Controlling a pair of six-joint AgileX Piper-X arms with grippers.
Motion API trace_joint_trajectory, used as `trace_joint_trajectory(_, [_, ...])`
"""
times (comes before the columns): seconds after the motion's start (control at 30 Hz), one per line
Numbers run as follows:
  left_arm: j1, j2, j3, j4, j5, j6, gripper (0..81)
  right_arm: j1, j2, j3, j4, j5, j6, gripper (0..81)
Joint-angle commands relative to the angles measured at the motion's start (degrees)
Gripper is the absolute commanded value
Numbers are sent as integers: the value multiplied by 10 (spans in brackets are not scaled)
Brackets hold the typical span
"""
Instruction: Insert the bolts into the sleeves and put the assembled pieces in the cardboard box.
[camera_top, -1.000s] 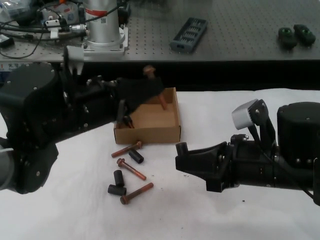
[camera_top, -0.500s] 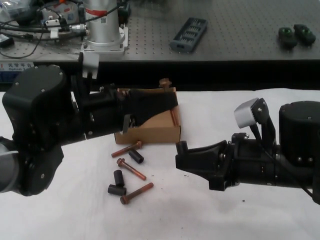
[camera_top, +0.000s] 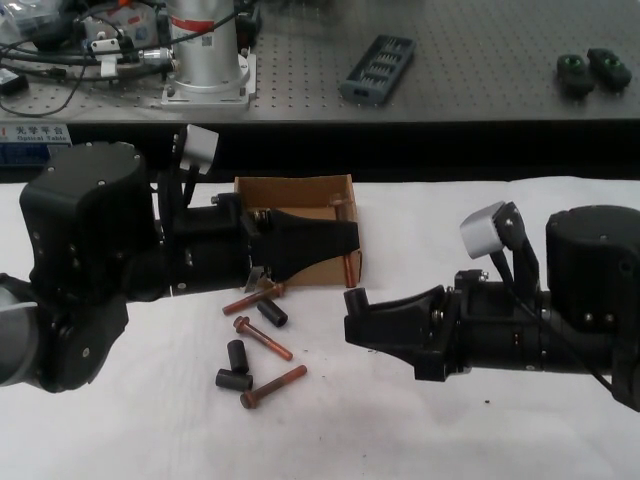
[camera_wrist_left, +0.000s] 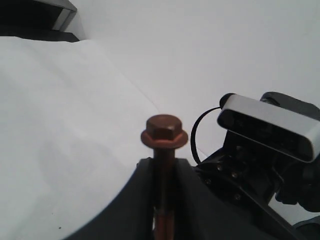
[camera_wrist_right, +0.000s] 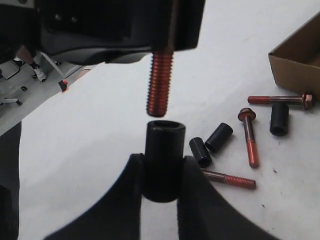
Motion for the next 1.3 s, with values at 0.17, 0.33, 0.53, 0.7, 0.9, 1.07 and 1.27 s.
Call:
trace_joint_trajectory(0.17, [-1,-4,-5,-4,1,18,6,-2,0,-7,-13,-6,4,7])
trace_joint_trajectory(0.33, [-1,-4,-5,-4,-7,19,6,-2,0,-7,-13,-11,4,7])
trace_joint_trajectory(0.53, [-1,-4,-5,-4,-10,25,6,1,0,-7,-13,-23,4,7])
trace_joint_trajectory(0.7, [0,-4,-5,-10,-36,30,6,1,0,-7,33,-23,-29,7])
trace_joint_trajectory(0.9, [0,-4,-8,-19,-37,30,6,1,0,-6,54,-23,-48,7])
trace_joint_trajectory(1.07, [0,-4,-8,-10,-31,30,6,1,0,-6,26,-23,-37,7])
trace_joint_trajectory(1.27, [0,-4,-8,-8,-22,30,6,1,0,-6,7,-15,-22,7])
